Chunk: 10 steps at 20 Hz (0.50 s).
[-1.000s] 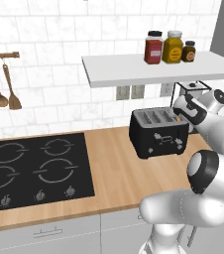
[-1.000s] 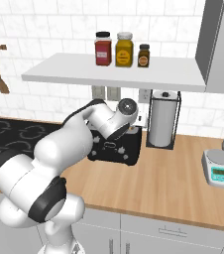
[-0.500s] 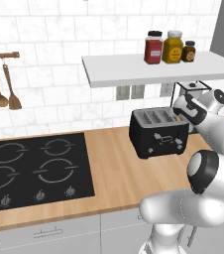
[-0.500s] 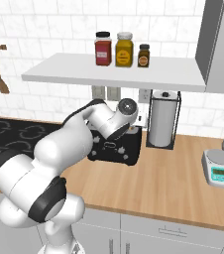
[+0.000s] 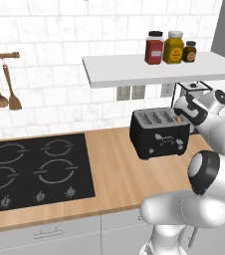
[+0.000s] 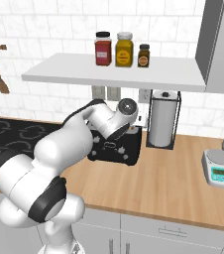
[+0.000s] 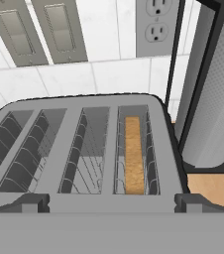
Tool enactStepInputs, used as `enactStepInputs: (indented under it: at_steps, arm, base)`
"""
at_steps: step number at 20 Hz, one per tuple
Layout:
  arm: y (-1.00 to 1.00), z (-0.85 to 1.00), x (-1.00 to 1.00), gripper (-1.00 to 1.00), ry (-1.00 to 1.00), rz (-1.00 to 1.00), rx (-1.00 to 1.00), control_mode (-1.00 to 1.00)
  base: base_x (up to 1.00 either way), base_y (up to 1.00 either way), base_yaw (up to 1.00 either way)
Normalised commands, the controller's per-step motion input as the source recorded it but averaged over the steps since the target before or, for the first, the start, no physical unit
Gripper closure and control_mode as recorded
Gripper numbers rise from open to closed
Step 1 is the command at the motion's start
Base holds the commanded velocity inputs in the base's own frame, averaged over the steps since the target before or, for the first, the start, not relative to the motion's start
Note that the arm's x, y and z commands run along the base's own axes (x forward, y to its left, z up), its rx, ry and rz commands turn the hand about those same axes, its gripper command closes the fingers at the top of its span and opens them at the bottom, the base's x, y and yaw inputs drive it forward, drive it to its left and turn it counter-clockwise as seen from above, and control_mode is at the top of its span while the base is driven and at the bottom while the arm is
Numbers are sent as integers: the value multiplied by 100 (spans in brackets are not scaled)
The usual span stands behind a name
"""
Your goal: Start the toaster. Once the lever pops up, take the bread to the plate on the dining counter.
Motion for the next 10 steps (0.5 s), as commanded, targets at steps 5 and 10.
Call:
enactStepInputs:
  at_steps: [5,10]
  arm:
    - [0,0,0,-100,0,0,0,-100]
    - [0,0,0,-100,0,0,0,-100]
  base:
    - [0,0,0]
    - [0,0,0]
